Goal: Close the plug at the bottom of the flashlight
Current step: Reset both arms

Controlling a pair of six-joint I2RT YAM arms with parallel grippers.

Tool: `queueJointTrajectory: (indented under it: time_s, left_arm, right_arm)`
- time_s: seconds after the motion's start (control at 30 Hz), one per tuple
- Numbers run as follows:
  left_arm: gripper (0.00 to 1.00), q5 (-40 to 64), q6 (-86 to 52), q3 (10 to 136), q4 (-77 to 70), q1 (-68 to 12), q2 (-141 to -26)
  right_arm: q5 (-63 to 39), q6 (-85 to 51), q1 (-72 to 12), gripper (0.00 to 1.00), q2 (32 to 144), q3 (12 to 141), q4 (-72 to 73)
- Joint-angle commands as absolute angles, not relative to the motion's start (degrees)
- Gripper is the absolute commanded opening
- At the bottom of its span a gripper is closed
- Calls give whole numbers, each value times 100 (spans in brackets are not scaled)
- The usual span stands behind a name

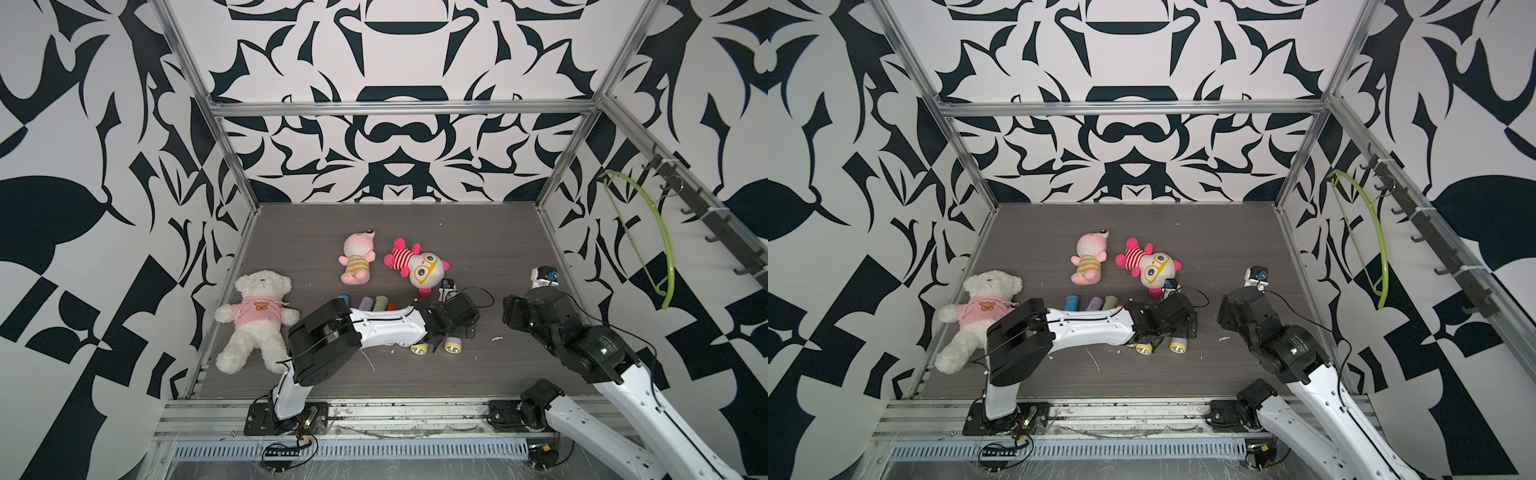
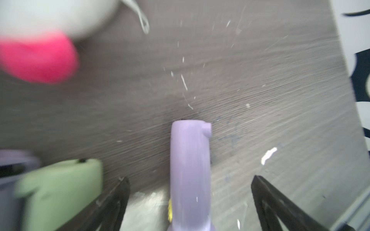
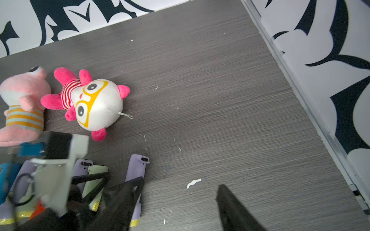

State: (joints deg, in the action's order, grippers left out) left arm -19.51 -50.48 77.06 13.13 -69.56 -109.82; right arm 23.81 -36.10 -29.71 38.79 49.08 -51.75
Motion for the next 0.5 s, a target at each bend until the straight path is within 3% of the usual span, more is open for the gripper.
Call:
queueJointTrajectory:
  time_s: [0.0,0.13,0.33,0.47]
  left_arm:
    - [99,-2788,-4305,7679,1608,-7005,-9971]
    - [99,-3615,-3293,7359,1426,-6995,-9088]
    - [99,-5448,-1839,6244,679,-6665,-7694]
    - [99,-5616,-719,5210,-55,-5911,-6882]
  right_arm:
    - [3036,-3417,-2977,100,3803,4893,-4781]
    - [3247,-2975,-2980,100,3812,4866,-4271]
    - [3015,-350,-2965,100,5021,4519,-2688]
    - [2428,-535,-2771,100,5680,4276,-1756]
